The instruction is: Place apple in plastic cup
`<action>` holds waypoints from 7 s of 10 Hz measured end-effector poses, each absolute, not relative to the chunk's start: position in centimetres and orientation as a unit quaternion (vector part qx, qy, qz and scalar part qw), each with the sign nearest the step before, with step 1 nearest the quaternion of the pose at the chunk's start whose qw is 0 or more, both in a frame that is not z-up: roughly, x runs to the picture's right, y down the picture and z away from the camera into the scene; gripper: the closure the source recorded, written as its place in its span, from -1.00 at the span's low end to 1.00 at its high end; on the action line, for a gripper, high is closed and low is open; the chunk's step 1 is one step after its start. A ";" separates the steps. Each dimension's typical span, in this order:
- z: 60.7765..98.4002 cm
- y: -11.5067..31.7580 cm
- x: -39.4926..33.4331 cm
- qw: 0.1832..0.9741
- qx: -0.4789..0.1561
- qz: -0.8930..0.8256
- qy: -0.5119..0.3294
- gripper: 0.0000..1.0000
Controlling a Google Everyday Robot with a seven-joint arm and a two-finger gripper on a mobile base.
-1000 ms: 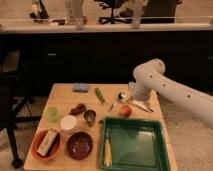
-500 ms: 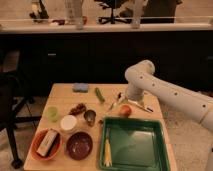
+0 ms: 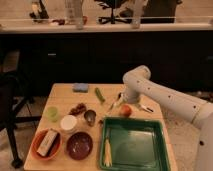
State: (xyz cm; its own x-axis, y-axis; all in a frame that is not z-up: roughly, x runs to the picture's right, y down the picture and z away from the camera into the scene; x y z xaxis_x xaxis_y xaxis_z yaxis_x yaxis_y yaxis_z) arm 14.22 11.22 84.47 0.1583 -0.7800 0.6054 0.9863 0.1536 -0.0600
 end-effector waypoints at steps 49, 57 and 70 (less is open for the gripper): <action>78.4 5.9 -1.0 0.659 -0.230 -0.659 -0.280 -0.22; 78.4 6.0 -0.8 0.660 -0.231 -0.659 -0.279 -0.22; 75.8 7.3 -22.6 0.606 -0.220 -0.698 -0.311 -0.22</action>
